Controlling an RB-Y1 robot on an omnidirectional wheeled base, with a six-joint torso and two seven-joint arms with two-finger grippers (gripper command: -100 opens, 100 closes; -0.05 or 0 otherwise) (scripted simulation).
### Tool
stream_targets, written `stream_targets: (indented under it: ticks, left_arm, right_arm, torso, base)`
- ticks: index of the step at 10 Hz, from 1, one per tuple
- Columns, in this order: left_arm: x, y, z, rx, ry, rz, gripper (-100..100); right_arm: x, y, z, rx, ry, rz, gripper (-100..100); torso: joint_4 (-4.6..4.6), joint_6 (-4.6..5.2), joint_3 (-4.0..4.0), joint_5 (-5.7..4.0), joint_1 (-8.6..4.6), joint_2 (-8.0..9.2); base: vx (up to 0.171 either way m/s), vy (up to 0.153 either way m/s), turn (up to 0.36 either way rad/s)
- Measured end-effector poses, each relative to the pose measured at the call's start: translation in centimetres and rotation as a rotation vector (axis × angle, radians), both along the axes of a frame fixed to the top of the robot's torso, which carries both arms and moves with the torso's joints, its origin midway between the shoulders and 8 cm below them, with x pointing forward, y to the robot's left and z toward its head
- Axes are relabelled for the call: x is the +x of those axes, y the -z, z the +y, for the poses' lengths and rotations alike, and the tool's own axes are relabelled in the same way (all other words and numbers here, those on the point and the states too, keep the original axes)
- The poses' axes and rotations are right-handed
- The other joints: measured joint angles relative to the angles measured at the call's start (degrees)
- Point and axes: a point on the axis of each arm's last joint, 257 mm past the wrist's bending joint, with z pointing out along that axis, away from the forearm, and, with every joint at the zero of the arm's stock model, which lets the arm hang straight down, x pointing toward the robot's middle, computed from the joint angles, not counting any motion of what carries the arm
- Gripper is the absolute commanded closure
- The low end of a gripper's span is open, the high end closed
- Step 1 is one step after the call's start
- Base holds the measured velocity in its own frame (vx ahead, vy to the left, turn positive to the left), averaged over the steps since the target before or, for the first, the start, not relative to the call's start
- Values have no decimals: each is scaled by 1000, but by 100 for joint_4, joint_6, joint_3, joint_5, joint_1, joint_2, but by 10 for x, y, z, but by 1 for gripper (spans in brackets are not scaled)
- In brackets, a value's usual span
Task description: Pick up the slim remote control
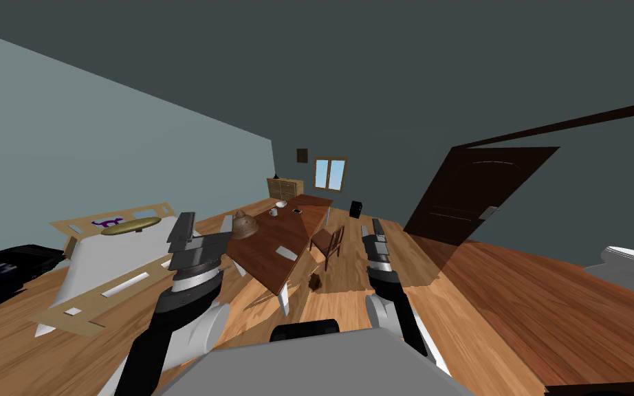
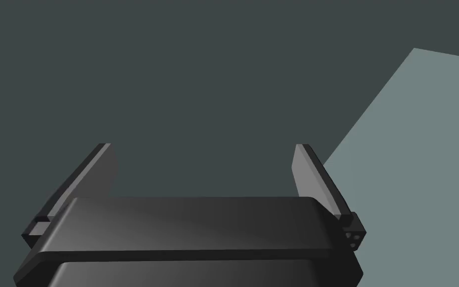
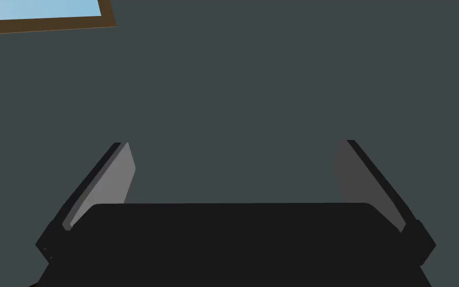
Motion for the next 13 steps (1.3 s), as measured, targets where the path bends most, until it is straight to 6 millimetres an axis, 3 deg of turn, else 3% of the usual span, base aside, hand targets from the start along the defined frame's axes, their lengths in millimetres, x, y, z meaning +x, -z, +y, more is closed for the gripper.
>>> stream_targets:
  ticks: [4, 6, 13]
  left_arm:
    - [40, 19, -1, 71, -12, 102, -100]
    - [65, 32, 3, 103, -35, 171, -100]
    - [124, 74, 24, 150, -97, 359, -100]
  right_arm:
    - [0, 0, 0, 0, 0, 0, 0]
    - [0, 0, 0, 0, 0, 0, 0]
    - [0, 0, 0, 0, 0, 0, 0]
  torso:
    - [9, 1, 23, 4, 15, 39]
    - [7, 1, 19, 3, 11, 32]
    - [4, 0, 8, 2, 6, 13]
  base:
    - [-113, 31, -10]
    - [-71, 18, -15]
    - [-46, 13, -21]
